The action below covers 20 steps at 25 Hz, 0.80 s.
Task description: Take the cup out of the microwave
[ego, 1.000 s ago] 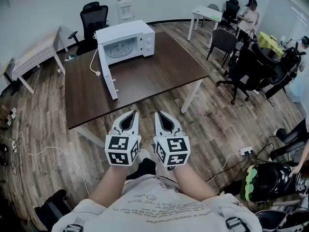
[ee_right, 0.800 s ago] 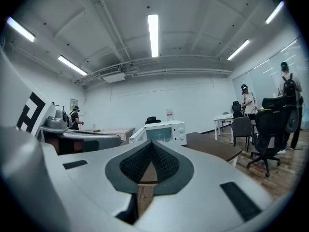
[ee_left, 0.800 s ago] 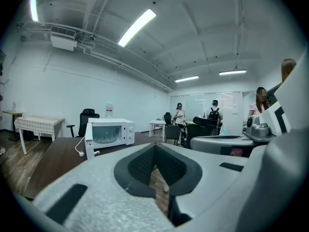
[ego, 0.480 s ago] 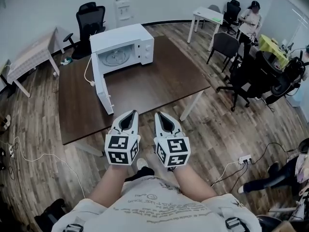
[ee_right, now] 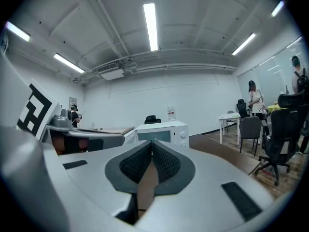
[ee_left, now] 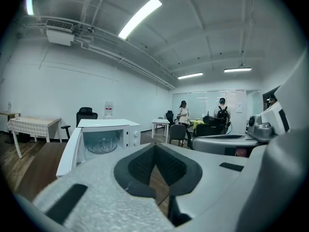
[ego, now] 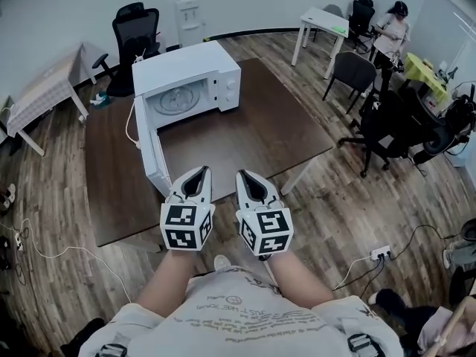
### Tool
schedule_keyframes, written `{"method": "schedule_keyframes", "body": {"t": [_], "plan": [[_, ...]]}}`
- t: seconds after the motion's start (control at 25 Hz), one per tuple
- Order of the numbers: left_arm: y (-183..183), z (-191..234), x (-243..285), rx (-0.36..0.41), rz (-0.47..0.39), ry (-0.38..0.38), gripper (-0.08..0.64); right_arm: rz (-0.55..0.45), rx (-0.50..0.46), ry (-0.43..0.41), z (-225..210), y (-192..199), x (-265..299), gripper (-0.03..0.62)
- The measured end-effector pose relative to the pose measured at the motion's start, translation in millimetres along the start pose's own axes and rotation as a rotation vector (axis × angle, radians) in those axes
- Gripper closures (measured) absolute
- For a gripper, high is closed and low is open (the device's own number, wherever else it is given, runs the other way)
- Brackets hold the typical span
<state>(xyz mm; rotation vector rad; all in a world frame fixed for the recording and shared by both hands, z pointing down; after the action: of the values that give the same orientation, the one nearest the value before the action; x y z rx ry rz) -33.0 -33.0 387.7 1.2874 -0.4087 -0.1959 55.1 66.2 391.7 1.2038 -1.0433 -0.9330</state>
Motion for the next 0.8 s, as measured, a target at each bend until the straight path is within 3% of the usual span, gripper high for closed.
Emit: {"method": "schedule_keyframes", "body": {"t": [0.44, 0.8], "plan": [[-7.0, 37.8, 53.7, -0.031, 0.009, 0.03, 0.552, 0.016, -0.012, -0.015, -8.2, 2.6, 63.5, 0.578], [0.7, 69.8, 52.9, -0.071, -0.009, -0.047, 0.552, 0.024, -0.011, -0.105, 6.6, 11.3, 102.9, 0.577]]}}
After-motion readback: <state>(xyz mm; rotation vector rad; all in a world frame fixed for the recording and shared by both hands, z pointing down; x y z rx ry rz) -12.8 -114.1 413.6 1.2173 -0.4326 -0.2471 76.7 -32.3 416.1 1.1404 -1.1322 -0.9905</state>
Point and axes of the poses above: the fingertips, and each gripper's own axes: x forward along the fingers, z to its left, y out of its underside, the point moved 6 cm from there along -x, backward along the fingers, and after that the axes turned 9 degrees about -x, right-handed, at the moved point
